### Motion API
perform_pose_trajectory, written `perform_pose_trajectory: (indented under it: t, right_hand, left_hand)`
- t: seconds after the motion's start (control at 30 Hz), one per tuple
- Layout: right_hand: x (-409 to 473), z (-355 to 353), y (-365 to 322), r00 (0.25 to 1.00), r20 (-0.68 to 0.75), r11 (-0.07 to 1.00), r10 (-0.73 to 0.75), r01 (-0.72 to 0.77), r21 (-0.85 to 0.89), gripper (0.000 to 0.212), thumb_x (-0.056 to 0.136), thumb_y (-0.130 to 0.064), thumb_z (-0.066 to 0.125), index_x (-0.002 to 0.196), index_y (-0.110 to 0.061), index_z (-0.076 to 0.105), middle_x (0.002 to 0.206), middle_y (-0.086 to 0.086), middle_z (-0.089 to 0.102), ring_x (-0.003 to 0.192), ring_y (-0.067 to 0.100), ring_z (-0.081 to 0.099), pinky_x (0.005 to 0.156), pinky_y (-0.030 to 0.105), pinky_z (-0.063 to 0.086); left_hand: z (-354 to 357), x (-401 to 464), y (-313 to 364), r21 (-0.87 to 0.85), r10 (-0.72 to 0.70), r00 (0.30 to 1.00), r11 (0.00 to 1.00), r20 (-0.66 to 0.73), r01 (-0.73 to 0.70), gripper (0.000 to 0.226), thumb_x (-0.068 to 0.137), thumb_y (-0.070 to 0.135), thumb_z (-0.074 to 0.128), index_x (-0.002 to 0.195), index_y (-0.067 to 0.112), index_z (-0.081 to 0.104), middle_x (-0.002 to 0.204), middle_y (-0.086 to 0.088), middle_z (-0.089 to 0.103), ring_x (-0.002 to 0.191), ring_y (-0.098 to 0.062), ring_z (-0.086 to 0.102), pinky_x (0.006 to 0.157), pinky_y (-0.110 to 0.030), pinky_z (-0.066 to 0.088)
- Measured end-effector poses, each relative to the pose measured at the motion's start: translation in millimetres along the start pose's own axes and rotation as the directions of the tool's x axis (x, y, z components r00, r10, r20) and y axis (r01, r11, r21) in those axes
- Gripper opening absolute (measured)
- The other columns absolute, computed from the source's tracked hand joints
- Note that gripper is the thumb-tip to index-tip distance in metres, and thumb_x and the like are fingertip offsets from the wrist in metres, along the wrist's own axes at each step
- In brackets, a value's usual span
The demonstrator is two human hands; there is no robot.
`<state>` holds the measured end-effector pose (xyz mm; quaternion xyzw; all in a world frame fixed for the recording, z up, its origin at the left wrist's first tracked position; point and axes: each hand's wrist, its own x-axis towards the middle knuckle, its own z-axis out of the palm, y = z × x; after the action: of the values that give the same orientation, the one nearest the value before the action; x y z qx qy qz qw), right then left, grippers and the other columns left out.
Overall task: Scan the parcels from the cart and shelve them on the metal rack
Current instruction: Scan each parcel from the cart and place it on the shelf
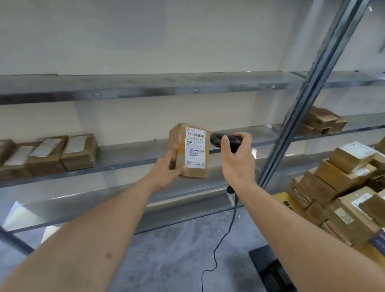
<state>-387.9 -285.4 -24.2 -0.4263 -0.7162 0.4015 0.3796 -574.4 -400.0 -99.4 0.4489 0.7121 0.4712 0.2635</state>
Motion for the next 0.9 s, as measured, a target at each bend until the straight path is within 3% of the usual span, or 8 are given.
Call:
perform_pose_trajectory:
  t: [0.13,0.27,0.37,0.5,0.67,0.77,0.9]
  right_hand:
    - [10.4,44.3,-7.7,0.998,0.065,0.999,0.021,-0.024,0.048,0.033,0.105,-0.052,0.050,0.129,-0.030,0.043,0.099,-0.013,0.063,0.091,0.019,0.066,0.084,0.043,0.056]
    - [27.5,94.4,-7.1,0.991,0.134,0.998,0.024,-0.032,0.059,0.033,0.105,-0.051,0.051,0.130,-0.031,0.043,0.098,-0.014,0.064,0.090,0.014,0.066,0.083,0.040,0.055]
    - [48.6,137.8,-4.5,0.980,0.197,0.997,0.020,-0.034,0.070,0.033,0.104,-0.051,0.052,0.130,-0.034,0.042,0.101,-0.015,0.063,0.096,0.017,0.067,0.085,0.039,0.054]
    - [83.2,198.8,0.0,0.956,0.295,0.997,-0.002,-0.020,0.071,0.034,0.104,-0.052,0.051,0.132,-0.034,0.041,0.107,-0.006,0.066,0.095,0.022,0.068,0.086,0.041,0.055]
    - [119.1,266.7,6.1,0.915,0.403,0.997,-0.010,-0.021,0.072,0.034,0.105,-0.049,0.052,0.133,-0.031,0.042,0.106,-0.008,0.065,0.095,0.021,0.065,0.080,0.033,0.045]
    - [136.6,297.6,8.6,0.904,0.427,0.996,0.000,-0.038,0.079,0.034,0.104,-0.049,0.054,0.132,-0.033,0.043,0.106,-0.008,0.067,0.096,0.022,0.067,0.083,0.036,0.051]
    - [152.7,341.2,10.6,0.877,0.479,0.998,0.028,-0.052,0.038,0.032,0.103,-0.051,0.053,0.129,-0.036,0.041,0.105,-0.007,0.069,0.095,0.022,0.069,0.085,0.041,0.056]
  left_hand:
    - [-28.2,-1.1,-28.2,-0.074,-0.079,0.996,0.994,-0.029,0.076,0.104,0.089,0.029,0.073,0.149,0.077,0.004,0.152,0.014,0.056,0.140,-0.023,0.055,0.120,-0.056,0.040]
    - [-52.5,6.4,-51.3,-0.082,-0.183,0.982,0.981,-0.055,0.178,0.098,0.102,0.018,0.067,0.156,0.068,0.003,0.127,0.046,0.054,0.137,-0.012,0.053,0.123,-0.044,0.037]
    - [-72.9,21.7,-74.0,-0.112,-0.241,0.966,0.967,-0.095,0.230,0.094,0.104,0.014,0.063,0.162,0.058,0.003,0.133,0.041,0.053,0.137,-0.006,0.052,0.122,-0.035,0.037]
    - [-102.8,52.6,-110.4,-0.159,-0.308,0.942,0.945,-0.134,0.287,0.094,0.103,0.014,0.062,0.164,0.053,0.002,0.154,0.023,0.050,0.143,-0.008,0.048,0.123,-0.042,0.038]
    - [-139.5,85.8,-144.8,-0.183,-0.421,0.887,0.903,-0.189,0.390,0.095,0.102,0.012,0.062,0.166,0.048,0.002,0.160,0.018,0.044,0.147,-0.008,0.043,0.125,-0.041,0.033]
    - [-160.9,101.9,-163.6,-0.221,-0.472,0.856,0.876,-0.212,0.428,0.095,0.099,0.021,0.063,0.166,0.047,0.001,0.169,0.017,0.031,0.153,-0.009,0.033,0.129,-0.044,0.024]
    - [-183.6,116.5,-176.1,-0.229,-0.501,0.831,0.862,-0.242,0.452,0.088,0.107,0.010,0.055,0.167,0.040,-0.002,0.173,0.015,0.014,0.157,-0.006,0.018,0.130,-0.038,0.015]
